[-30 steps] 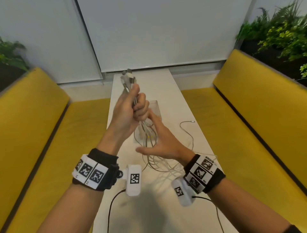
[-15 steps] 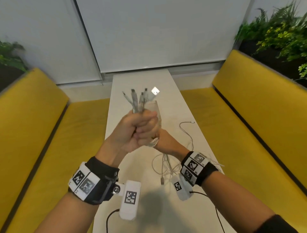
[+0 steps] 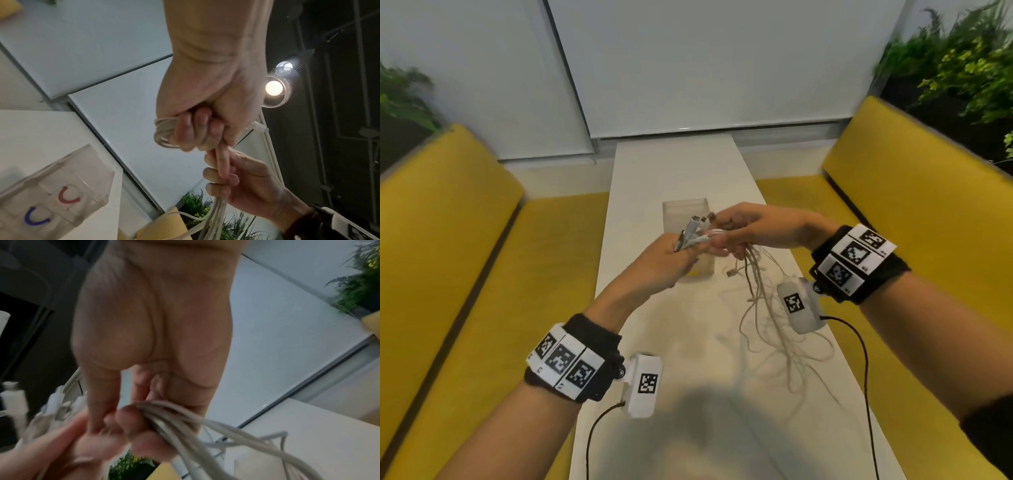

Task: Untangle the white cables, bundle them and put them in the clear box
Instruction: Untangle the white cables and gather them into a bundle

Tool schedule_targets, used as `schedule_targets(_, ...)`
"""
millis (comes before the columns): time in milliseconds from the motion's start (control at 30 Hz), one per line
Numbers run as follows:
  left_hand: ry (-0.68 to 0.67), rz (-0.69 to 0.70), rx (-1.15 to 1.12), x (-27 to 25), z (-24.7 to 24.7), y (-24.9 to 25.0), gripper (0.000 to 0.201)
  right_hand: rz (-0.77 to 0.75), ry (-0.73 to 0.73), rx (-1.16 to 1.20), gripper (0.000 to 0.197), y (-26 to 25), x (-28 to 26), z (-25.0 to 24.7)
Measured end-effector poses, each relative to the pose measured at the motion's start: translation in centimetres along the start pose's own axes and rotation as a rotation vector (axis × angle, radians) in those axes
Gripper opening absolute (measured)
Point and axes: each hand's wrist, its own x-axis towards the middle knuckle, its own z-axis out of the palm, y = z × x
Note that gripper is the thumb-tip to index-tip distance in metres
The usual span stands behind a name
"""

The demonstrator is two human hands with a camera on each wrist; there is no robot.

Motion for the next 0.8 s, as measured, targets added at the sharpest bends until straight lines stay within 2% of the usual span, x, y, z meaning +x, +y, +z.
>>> schedule_targets(100, 0.181, 0.007, 0.145, 0.9, 0.6, -0.6, 0.055, -0.002, 0.077, 0.102, 0.024, -0.3, -0.2, 0.2)
schedule_targets(167, 0.251, -0.017, 0.212, 1.3, 0.9, -1.2, 0.045, 0.008, 0.126, 0.160, 0.031, -0.9, -0.3, 0.1)
schedule_targets(267, 0.322, -0.002, 0.179, 1.8, 1.2, -1.0, 0.037, 0.037, 0.159, 0.165, 0.046, -2.0, -0.1, -0.1)
schedule_targets(367, 0.377, 0.053, 0.044, 2.4, 1.5, -0.1, 0.045, 0.068, 0.176, 0.189, 0.045, -3.1, 0.0, -0.4)
schedule_targets(433, 0.417, 0.096, -0.071, 2.6, 1.7, 0.6, 0.054, 0.043, 0.157, 0.228, 0.024, -4.0, -0.2, -0.6)
schedule_targets(500, 0.442, 0.090, -0.193, 2.7, 1.6, 1.7, 0.055, 0.024, 0.122, 0.254, 0.007, -4.3, -0.3, -0.8)
schedule_targets(600, 0.492, -0.009, -0.388, 2.9, 1.3, 3.8, 0.048, 0.048, 0.025, 0.277, 0.024, -4.0, 0.0, -0.4)
schedule_targets(733, 0.507, -0.051, -0.531, 3.9, 0.5, 5.2, 0.047, 0.001, -0.022, 0.344, 0.016, -3.9, 0.8, 0.9)
schedule_targets(800, 0.492, 0.010, -0.582, 4.0, 0.1, 5.5, 0.046, -0.022, -0.021, 0.332, 0.017, -4.1, 1.0, 0.7)
